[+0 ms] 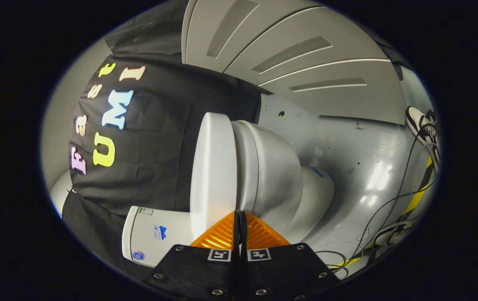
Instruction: Open the toilet lid.
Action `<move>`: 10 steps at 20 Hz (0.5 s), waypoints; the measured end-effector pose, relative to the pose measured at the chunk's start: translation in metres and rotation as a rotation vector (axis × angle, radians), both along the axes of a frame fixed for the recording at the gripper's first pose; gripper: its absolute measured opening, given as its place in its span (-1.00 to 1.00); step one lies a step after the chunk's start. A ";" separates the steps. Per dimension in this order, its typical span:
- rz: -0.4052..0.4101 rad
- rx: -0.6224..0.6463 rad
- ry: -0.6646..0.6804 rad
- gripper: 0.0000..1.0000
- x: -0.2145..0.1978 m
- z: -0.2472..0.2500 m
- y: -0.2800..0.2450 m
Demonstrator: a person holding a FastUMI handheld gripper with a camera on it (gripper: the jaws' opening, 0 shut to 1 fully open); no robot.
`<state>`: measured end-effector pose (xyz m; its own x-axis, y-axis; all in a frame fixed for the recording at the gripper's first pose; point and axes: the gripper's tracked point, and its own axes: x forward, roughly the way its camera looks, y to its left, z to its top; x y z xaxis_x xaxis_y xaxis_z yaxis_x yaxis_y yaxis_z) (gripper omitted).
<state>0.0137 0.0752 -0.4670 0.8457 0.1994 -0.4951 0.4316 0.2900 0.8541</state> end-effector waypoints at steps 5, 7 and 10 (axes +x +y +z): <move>0.008 -0.048 0.063 -1.00 0.000 0.002 0.001; 0.024 -0.077 0.090 -1.00 -0.002 0.005 0.001; 0.017 -0.111 0.117 -1.00 -0.002 0.015 0.001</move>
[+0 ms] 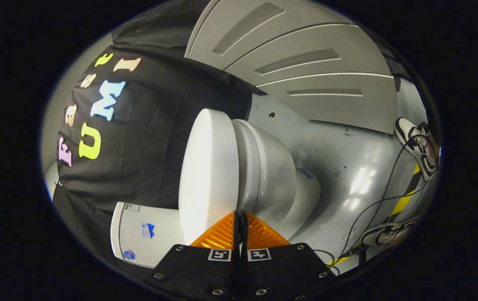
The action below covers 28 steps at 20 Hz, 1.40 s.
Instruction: Open the toilet lid.
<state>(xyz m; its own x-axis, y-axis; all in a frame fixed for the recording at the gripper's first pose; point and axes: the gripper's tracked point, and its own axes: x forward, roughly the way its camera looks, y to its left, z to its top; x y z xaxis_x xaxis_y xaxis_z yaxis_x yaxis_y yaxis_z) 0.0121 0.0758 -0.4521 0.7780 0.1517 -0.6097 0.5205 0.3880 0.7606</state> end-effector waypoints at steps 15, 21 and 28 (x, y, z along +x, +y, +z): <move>0.072 -0.240 0.014 -1.00 0.006 0.071 0.013; 0.093 -0.368 -0.004 -1.00 0.009 0.102 0.024; 0.133 -0.501 -0.043 -1.00 0.012 0.128 0.037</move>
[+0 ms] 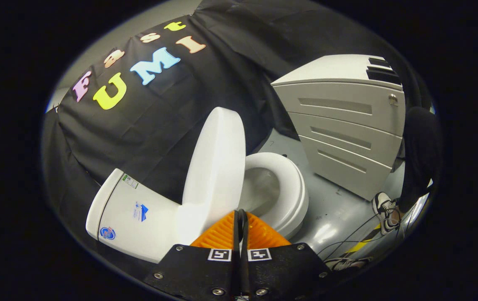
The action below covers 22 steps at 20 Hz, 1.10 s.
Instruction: Open the toilet lid.
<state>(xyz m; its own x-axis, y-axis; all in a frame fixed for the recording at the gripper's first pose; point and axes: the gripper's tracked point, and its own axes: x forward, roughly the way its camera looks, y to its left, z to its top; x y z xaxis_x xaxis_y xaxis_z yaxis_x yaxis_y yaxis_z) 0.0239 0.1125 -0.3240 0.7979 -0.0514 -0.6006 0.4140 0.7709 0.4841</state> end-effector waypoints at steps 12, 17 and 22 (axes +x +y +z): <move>0.102 -0.301 0.003 -1.00 0.007 0.057 0.038; 0.131 -0.365 -0.031 -1.00 0.011 0.078 0.063; 0.145 -0.423 -0.052 -1.00 0.012 0.096 0.085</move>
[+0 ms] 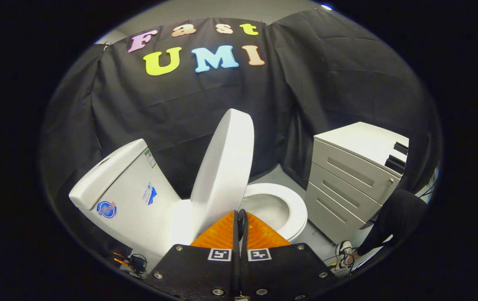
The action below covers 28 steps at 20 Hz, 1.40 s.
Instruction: Open the toilet lid.
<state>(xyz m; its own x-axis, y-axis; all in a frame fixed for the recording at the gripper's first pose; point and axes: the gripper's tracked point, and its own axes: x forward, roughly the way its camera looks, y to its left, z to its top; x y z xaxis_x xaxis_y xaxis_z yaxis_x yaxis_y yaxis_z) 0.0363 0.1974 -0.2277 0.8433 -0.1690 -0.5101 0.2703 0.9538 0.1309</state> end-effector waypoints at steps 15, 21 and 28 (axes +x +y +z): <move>0.179 -0.172 -0.054 -1.00 0.005 0.044 0.088; 0.239 -0.164 -0.082 -1.00 0.008 0.052 0.121; 0.306 -0.179 -0.088 -1.00 0.012 0.054 0.154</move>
<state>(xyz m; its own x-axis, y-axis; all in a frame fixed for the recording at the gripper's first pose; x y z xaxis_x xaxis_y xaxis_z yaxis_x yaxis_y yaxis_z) 0.0482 0.3515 -0.1734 0.9081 0.0178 -0.4185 -0.0359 0.9987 -0.0354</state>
